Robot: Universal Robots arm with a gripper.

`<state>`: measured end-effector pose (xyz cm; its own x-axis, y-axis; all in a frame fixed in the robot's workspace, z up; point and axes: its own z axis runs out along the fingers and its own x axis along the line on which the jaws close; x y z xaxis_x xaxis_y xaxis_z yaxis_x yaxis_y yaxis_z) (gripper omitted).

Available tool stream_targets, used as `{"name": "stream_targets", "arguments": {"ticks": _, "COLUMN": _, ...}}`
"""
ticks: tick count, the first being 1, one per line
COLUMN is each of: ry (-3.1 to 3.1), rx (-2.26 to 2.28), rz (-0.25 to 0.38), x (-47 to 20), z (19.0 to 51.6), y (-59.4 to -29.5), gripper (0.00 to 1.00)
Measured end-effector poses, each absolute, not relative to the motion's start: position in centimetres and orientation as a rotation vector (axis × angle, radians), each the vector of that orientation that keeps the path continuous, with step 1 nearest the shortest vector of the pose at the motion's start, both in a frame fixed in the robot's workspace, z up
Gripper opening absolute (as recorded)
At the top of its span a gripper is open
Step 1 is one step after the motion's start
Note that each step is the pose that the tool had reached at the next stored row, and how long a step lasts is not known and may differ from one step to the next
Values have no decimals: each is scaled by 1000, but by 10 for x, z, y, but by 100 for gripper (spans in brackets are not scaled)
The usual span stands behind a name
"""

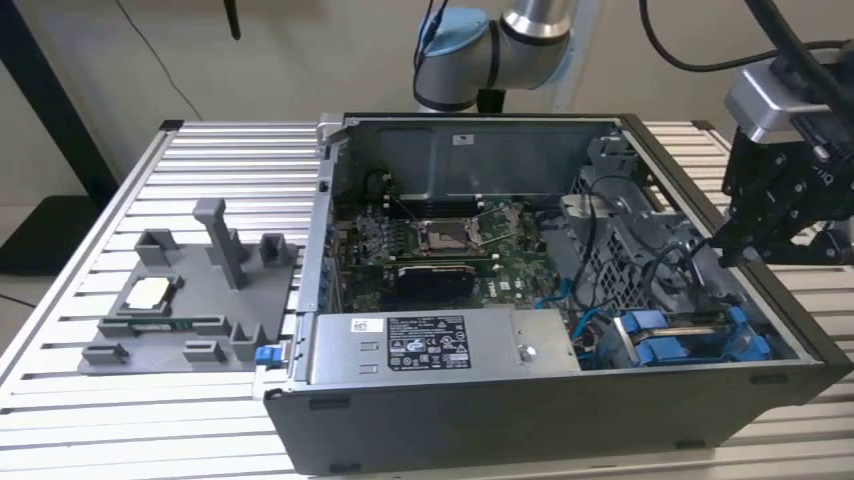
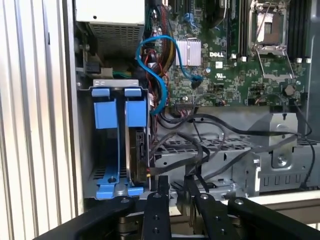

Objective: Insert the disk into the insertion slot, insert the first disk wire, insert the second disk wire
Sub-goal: 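Insert the second disk wire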

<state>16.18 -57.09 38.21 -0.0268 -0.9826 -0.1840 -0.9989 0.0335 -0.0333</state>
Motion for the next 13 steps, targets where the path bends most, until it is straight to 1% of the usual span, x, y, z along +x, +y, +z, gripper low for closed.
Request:
{"name": "stream_targets", "arguments": {"ticks": 4, "ry": 2136, "rx": -2071, "rz": 165, "x": 171, "z": 380, "y": -571, "gripper": 27}}
{"name": "stream_targets", "arguments": {"ticks": 9, "ry": 2099, "rx": -2034, "rz": 233, "x": 172, "z": 379, "y": -571, "gripper": 27}}
{"name": "stream_targets", "arguments": {"ticks": 13, "ry": 2097, "rx": -2029, "rz": 238, "x": 175, "z": 375, "y": -574, "gripper": 27}}
